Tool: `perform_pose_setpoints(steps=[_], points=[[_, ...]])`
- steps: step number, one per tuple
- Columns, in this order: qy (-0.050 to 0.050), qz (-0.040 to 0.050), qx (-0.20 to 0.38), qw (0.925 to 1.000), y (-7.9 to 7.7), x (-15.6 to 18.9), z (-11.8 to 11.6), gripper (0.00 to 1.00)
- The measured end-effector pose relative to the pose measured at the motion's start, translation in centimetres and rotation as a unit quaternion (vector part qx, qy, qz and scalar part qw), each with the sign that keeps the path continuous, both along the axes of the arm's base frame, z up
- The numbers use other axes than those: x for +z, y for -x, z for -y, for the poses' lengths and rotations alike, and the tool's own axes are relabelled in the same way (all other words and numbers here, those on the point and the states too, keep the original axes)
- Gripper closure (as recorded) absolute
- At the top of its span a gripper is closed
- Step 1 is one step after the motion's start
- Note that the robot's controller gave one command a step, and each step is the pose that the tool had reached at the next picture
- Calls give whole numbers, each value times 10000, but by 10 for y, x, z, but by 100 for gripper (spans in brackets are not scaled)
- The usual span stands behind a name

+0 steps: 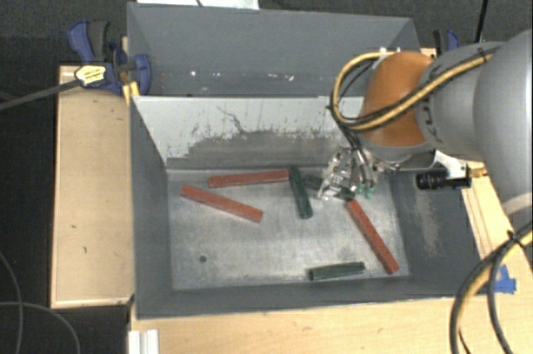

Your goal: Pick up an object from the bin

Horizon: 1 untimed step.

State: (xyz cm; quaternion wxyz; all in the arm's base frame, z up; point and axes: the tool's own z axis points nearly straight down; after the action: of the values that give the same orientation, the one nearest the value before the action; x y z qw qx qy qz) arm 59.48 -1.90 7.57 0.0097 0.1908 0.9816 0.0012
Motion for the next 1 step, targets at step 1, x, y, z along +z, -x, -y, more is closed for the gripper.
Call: perform_pose_setpoints(steps=[1], points=[[-7,-66,36,10000,-4,41,0,100]])
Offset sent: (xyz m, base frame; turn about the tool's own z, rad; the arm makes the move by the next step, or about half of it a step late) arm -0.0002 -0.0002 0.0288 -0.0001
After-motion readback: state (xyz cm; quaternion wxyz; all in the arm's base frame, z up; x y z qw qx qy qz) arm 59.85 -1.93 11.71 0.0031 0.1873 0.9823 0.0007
